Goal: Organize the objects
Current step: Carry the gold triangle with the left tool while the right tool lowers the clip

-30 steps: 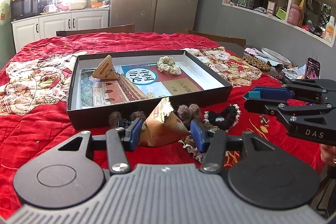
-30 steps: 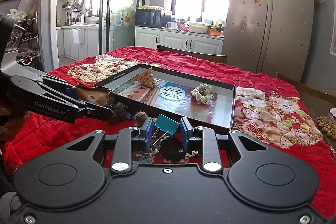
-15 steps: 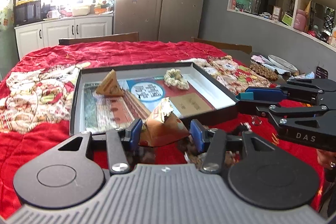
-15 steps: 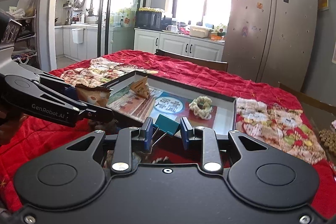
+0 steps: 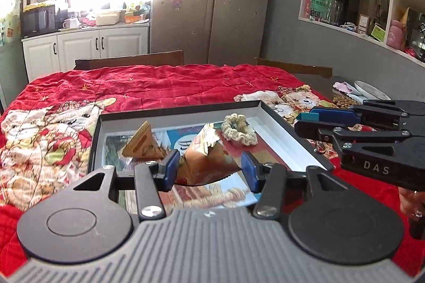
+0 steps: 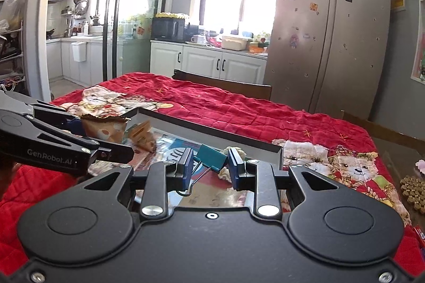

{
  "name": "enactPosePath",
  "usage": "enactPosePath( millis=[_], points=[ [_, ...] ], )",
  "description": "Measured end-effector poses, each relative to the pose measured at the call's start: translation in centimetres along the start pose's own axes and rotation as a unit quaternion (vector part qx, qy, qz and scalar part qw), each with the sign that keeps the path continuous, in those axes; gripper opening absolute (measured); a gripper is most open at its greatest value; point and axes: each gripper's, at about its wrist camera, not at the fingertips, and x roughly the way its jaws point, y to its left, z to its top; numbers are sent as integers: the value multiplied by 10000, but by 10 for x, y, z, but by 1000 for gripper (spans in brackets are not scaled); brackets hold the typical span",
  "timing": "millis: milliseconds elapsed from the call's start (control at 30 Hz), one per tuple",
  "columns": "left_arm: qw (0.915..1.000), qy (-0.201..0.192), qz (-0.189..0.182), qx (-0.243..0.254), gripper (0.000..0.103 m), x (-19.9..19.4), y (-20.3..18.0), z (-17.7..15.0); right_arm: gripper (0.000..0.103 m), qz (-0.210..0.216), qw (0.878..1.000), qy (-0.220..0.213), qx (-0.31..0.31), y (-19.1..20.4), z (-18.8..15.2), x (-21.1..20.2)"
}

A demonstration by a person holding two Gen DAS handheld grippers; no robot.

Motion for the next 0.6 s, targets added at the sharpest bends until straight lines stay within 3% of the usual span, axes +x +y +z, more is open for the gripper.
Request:
enactPosePath(
  millis=[600],
  points=[
    [9996,152,217,70,54,59,9,22,27,-154,9987,275,412,-24,13,78]
  ],
)
